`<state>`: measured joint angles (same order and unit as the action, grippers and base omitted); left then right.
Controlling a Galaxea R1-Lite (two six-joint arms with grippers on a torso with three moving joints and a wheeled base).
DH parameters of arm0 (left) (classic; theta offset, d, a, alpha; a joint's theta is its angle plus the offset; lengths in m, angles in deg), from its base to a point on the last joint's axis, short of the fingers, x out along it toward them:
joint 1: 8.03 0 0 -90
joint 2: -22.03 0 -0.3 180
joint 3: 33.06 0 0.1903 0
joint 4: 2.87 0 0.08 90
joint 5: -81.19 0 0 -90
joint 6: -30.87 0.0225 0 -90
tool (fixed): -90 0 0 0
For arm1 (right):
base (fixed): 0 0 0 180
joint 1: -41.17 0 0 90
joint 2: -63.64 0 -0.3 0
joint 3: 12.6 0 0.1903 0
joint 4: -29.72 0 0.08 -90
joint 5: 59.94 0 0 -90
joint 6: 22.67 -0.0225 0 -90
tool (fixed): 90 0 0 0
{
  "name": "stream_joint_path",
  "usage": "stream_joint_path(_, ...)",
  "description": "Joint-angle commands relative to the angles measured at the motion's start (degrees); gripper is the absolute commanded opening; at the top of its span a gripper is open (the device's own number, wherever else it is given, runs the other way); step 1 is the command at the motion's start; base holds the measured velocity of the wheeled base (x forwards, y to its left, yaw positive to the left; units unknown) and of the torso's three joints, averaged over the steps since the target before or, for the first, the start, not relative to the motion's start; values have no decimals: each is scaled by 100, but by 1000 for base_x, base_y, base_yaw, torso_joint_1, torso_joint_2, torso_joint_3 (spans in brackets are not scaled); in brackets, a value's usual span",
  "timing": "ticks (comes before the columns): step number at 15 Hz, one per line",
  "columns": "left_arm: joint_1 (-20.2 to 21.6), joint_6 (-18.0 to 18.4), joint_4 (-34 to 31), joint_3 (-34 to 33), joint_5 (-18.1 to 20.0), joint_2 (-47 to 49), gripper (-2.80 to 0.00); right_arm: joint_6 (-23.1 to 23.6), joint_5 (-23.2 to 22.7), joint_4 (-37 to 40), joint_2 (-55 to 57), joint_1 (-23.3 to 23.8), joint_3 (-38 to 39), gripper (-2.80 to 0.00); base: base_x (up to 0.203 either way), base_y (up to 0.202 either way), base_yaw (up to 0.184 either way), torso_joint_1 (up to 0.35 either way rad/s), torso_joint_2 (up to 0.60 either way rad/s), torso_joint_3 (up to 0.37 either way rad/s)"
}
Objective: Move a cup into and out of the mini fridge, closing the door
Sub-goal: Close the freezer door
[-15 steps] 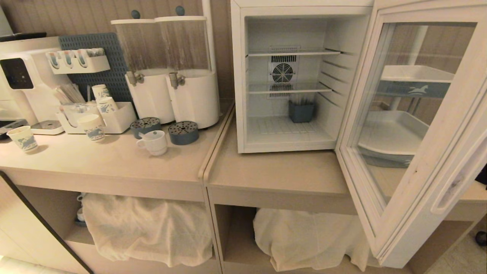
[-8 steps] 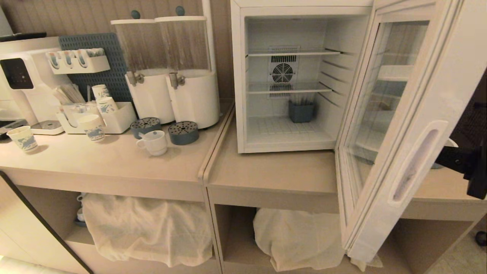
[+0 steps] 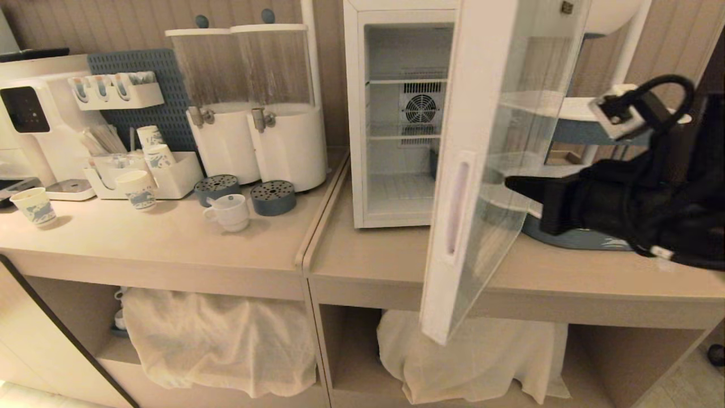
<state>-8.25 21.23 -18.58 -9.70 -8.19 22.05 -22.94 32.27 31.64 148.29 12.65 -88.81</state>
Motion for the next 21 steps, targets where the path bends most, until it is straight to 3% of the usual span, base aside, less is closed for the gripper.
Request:
stream_joint_path(1,4,-11,8,-229,-1,-20,-280,7,925,-148,1191,-302,-786,-280,0,0,0,0,0,0)
stream_joint_path(4,4,-3,8,-229,-1,-20,-280,145,1464,-216,2126,-396,-1942,-280,0,0,0,0,0,0)
stream_joint_path(10,4,-11,8,-229,-1,-20,-280,485,1572,-100,3611,-417,-3691,-280,0,0,0,0,0,0)
stream_joint_path(17,4,-11,8,-229,-1,-20,-280,459,1564,71,3244,-402,-3493,-280,0,0,0,0,0,0)
stream_joint_path(21,4,-11,8,-229,-1,-21,-280,337,1572,16,2514,-384,-2668,-280,0,0,0,0,0,0)
